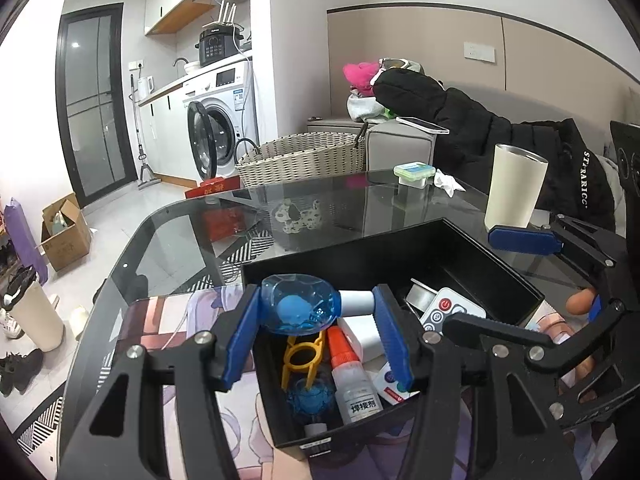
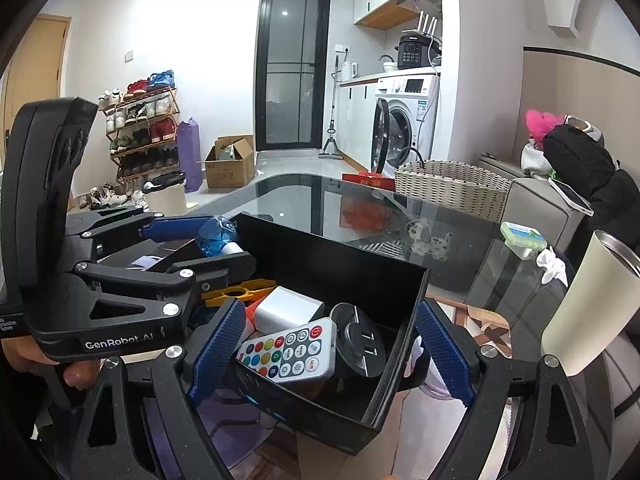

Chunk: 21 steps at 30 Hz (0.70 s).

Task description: Organize rigid objects

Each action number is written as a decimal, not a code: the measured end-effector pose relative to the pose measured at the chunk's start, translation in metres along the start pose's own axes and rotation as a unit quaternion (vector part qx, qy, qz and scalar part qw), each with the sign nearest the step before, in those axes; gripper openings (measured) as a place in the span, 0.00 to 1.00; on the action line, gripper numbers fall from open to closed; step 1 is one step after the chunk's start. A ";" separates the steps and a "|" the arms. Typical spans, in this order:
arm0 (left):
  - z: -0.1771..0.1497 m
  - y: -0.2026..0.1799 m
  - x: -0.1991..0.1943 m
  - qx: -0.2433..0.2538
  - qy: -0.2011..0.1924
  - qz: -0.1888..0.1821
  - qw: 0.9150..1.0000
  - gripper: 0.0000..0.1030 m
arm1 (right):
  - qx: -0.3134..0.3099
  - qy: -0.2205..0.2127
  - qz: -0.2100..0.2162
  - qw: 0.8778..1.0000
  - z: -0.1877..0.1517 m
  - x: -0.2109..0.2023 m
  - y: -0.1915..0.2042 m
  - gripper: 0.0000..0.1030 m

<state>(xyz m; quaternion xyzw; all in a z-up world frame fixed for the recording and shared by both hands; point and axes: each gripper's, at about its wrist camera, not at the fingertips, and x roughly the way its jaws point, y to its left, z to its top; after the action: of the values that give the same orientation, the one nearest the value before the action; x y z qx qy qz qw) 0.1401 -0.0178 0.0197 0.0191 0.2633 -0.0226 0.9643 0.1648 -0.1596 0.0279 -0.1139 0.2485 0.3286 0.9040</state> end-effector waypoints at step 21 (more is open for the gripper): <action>-0.006 0.013 -0.050 -0.035 -0.039 0.003 0.999 1.00 | 0.036 -0.032 -0.025 0.999 -0.006 -0.046 -0.007 0.99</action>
<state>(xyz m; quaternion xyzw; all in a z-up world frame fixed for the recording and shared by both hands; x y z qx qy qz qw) 0.0944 -0.0031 0.0401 -0.0148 0.2261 -0.0111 0.9739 0.1373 -0.1918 0.0473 -0.0772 0.2277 0.3002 0.9231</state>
